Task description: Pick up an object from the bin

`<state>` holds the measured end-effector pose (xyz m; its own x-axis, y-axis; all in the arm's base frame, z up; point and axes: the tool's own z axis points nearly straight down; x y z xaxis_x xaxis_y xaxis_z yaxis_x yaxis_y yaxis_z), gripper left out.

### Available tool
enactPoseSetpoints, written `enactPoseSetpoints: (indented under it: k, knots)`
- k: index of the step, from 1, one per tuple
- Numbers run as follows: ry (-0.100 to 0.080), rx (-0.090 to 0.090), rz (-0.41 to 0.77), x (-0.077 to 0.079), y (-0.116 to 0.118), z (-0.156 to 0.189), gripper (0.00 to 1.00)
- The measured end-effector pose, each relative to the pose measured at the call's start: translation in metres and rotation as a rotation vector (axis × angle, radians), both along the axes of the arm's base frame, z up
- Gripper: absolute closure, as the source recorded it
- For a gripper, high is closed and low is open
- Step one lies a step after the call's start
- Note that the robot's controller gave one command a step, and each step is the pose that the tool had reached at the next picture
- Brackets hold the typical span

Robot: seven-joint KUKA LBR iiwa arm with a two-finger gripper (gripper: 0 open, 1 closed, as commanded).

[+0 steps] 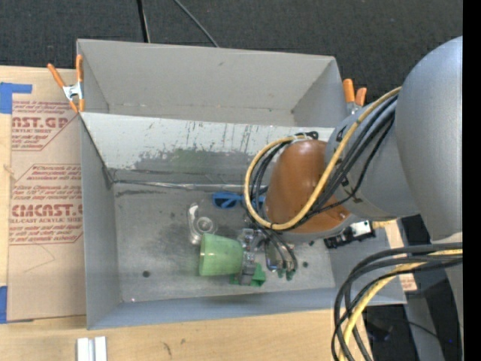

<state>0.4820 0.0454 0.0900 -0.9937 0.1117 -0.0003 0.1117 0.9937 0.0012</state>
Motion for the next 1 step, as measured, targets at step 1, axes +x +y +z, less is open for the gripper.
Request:
enactPoseSetpoints:
  k: [1]
  knots:
    - [-0.008,0.000,0.001,0.0015,0.0004,0.1085,1.00]
